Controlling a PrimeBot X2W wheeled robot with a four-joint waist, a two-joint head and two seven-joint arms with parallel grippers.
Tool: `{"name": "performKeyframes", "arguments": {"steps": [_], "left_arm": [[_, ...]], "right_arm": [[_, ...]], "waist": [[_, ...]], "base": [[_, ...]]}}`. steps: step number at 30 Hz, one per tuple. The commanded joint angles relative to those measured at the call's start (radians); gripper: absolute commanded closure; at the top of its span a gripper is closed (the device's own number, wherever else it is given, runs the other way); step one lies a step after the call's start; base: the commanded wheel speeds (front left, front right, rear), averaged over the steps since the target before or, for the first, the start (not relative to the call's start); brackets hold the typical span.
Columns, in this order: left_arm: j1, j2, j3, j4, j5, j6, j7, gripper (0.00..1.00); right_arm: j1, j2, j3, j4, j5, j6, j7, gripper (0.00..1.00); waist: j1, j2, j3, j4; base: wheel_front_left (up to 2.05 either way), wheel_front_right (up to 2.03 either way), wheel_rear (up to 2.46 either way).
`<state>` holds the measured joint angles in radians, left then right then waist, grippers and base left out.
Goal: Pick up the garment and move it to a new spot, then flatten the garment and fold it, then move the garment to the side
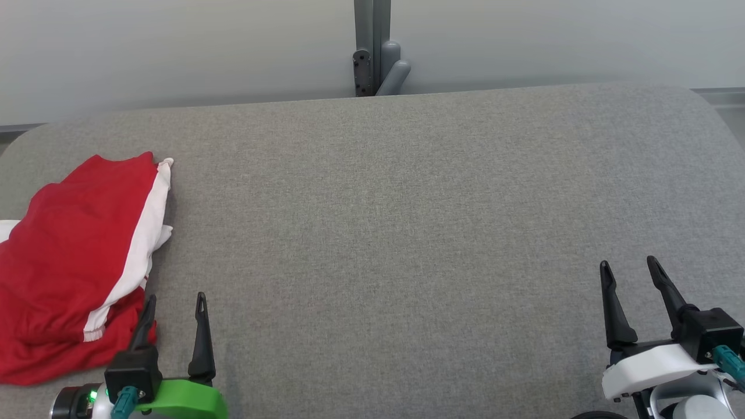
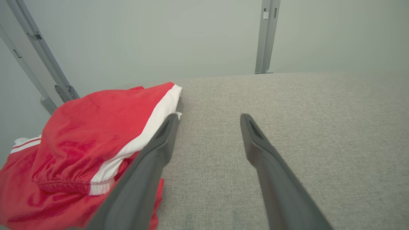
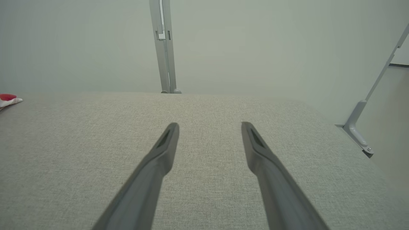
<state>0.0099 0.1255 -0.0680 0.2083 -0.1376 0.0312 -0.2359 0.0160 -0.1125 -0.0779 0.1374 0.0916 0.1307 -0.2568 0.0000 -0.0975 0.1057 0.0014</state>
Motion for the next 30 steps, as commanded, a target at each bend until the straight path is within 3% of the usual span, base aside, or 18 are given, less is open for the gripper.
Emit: {"name": "performKeyframes", "arguments": {"steps": [1,8,15,30], "left_arm": [[0.011,0.003,0.003,-0.002,0.023,0.003,-0.008,0.0],[0.019,-0.008,0.018,0.012,0.044,-0.013,-0.02,0.0],[0.016,-0.047,0.07,0.049,-0.001,-0.076,-0.033,0.0],[-0.003,-0.07,0.113,0.082,0.019,-0.125,-0.029,0.0]], "right_arm": [[0.013,0.0,-0.008,-0.004,-0.032,0.0,-0.006,0.0],[0.026,0.001,-0.022,0.008,-0.083,0.0,-0.007,0.0],[0.034,0.007,-0.041,0.017,-0.142,0.0,-0.008,0.0],[0.03,0.007,-0.039,0.028,-0.121,0.0,-0.008,0.0]], "waist": [[0.0,0.0,0.0,0.0],[0.0,0.0,0.0,0.001],[0.0,0.0,-0.001,0.001],[0.0,0.0,-0.003,0.0]], "base": [[0.0,0.0,0.0],[0.0,0.0,0.0],[0.0,0.0,0.0],[0.0,0.0,0.0]]}}
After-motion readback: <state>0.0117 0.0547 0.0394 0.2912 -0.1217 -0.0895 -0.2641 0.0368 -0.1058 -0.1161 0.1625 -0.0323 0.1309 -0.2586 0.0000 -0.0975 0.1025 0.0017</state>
